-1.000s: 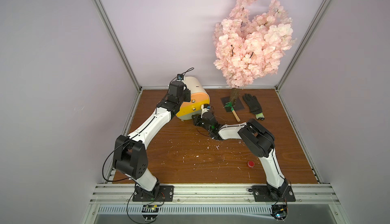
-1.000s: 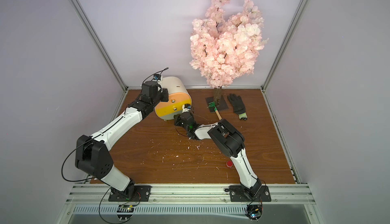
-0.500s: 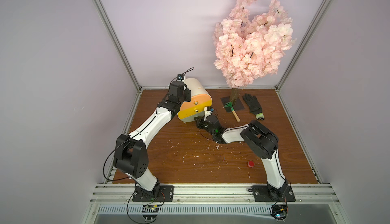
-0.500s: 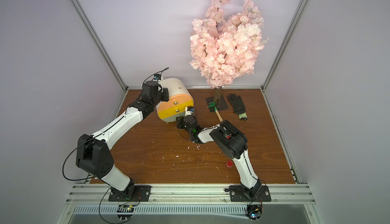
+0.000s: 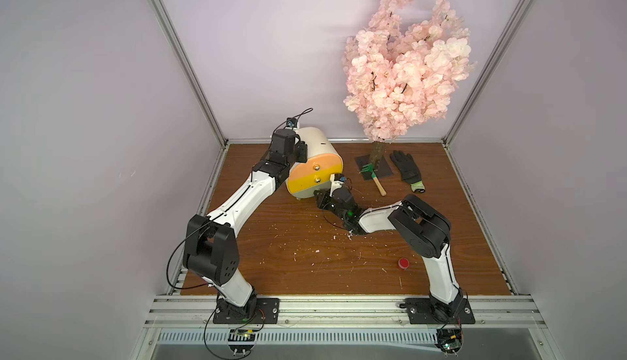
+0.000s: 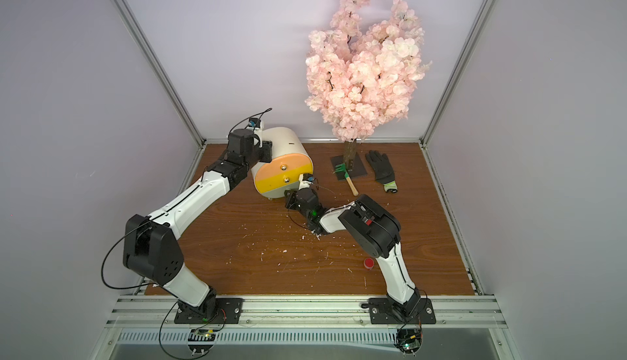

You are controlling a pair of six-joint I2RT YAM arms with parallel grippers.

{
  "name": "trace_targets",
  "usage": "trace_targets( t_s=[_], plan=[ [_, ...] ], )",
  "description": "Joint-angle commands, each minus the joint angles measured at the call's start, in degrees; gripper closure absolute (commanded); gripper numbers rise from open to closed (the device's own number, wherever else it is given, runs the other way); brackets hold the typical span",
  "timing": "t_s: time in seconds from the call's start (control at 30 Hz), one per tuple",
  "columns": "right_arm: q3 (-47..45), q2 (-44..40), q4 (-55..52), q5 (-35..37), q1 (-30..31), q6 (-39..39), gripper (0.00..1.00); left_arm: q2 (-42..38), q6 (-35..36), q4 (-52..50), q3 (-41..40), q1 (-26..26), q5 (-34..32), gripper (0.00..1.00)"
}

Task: Put the paint cans in the drawer according to color
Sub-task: Open the drawer in the storage box.

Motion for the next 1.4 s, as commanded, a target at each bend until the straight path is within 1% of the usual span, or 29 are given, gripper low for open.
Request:
trace_targets(
  t_s=[0.0, 0.07, 0.13, 0.23, 0.3, 0.37, 0.43, 0.47, 0.6, 0.67, 0.73, 0.8, 1.03, 1.37],
  plan=[
    [2.05, -1.47, -2.73, -1.62, 0.73, 0.52, 1.0, -2.38, 8.29, -12.0, -2.43, -0.16, 8.99, 0.49],
    [2.23, -1.38, -3.0, -1.62, 0.6, 0.74, 1.0, -5.52, 12.4, -7.51, -5.45, -0.15, 10.37, 0.4],
    [2.35, -1.45, -3.02, -1.64, 0.51, 0.87, 1.0, -6.83, 15.93, -5.19, -7.41, -0.16, 11.5, 0.33],
    [2.91, -1.51, -3.55, -1.99, 0.42, 0.53, 1.0, -6.12, 20.27, -6.28, -7.34, -0.16, 14.12, 0.27],
    [3.11, -1.61, -3.88, -1.97, 0.42, 0.05, 1.0, -5.69, 21.45, -6.21, -7.49, -0.16, 14.4, 0.24],
    [3.04, -1.62, -4.06, -1.84, 0.42, -0.1, 1.0, -5.6, 22.41, -5.71, -7.74, -0.16, 13.68, 0.24],
    [2.88, -1.55, -3.73, -1.87, 0.25, 0.12, 1.0, -5.57, 23.24, -5.56, -8.03, -0.16, 14.69, 0.23],
    [2.8, -1.47, -3.66, -2.01, 0.26, 0.24, 1.0, -5.37, 23.07, -5.46, -7.95, -0.16, 13.94, 0.23],
    [2.8, -1.37, -3.62, -2.4, 0.24, 0.17, 1.0, -3.81, 23.16, -5.35, -7.24, -0.16, 7.96, 0.24],
    [2.05, -1.77, -3.44, -2.75, 0.24, 0.26, 1.0, -3.22, 22.62, -4.9, -7.33, -0.16, 2.96, 0.25],
    [0.63, -2.54, -2.89, -3.01, 0.25, 0.3, 1.0, -2.7, 22.62, -4.42, -7.5, -0.16, -0.68, 0.26],
    [-0.86, -3.3, -2.26, -3.13, 0.24, 0.43, 1.0, -2.2, 22.74, -4.58, -7.33, -0.16, -2.65, 0.26],
    [-4.42, -4.59, -0.29, -3.77, 0.31, 1.11, 1.0, -1.55, 22.81, -4.19, -7.72, -0.16, -4.38, 0.27],
    [-10.63, -7.98, 1.57, -3.07, 1.47, 3.08, 1.0, -2.74, 22.91, -4.06, -9.0, -0.16, -4.7, 0.27]
  ],
)
